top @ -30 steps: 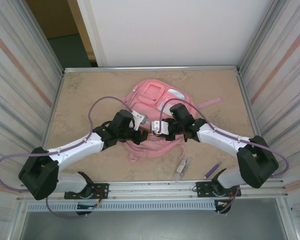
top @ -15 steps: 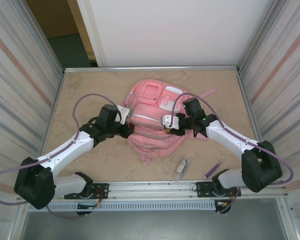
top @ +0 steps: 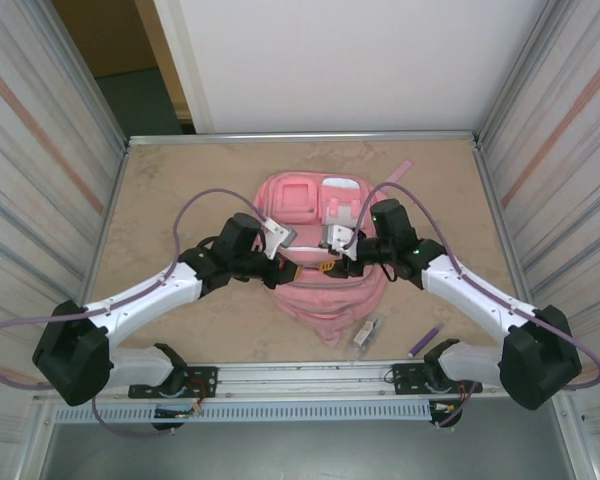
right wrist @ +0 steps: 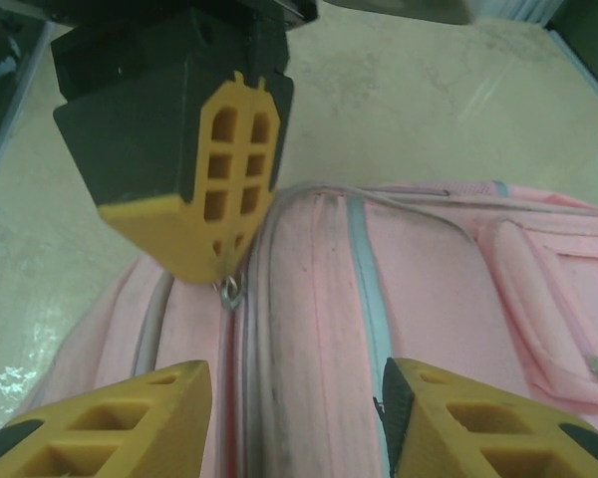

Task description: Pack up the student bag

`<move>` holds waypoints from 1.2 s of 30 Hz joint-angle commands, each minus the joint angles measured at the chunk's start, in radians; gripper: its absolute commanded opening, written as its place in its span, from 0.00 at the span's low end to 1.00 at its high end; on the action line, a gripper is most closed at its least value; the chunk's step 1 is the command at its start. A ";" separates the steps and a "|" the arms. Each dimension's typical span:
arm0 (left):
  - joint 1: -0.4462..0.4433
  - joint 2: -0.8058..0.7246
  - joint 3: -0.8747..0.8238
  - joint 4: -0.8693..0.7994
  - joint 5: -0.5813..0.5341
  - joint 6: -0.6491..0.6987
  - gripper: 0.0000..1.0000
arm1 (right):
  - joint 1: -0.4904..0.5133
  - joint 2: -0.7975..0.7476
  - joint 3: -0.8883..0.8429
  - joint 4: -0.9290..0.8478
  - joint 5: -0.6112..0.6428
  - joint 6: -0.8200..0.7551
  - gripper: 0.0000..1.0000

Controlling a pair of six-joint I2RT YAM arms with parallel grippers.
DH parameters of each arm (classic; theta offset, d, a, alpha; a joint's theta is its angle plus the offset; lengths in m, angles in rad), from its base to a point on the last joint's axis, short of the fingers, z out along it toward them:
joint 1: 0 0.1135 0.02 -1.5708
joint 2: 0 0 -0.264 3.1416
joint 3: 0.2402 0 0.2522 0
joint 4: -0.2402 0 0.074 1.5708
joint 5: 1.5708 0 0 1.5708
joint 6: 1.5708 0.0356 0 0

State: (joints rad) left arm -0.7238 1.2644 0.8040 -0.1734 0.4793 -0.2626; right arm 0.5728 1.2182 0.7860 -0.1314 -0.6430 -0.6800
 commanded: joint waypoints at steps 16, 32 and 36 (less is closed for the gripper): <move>0.002 -0.054 -0.027 -0.040 -0.228 0.020 0.00 | 0.077 0.049 -0.059 -0.057 0.247 -0.055 0.10; 0.091 -0.134 -0.114 0.073 -0.096 0.009 0.00 | 0.017 0.011 -0.042 -0.076 0.135 -0.090 0.19; 0.041 -0.158 -0.082 0.094 0.057 0.054 0.46 | 0.033 0.006 -0.041 -0.080 0.155 -0.077 0.19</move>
State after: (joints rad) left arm -0.6548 1.1488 0.6991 -0.1482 0.3649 -0.2523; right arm 0.5934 1.2510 0.7307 -0.1898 -0.4706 -0.7910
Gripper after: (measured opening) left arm 0.260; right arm 0.193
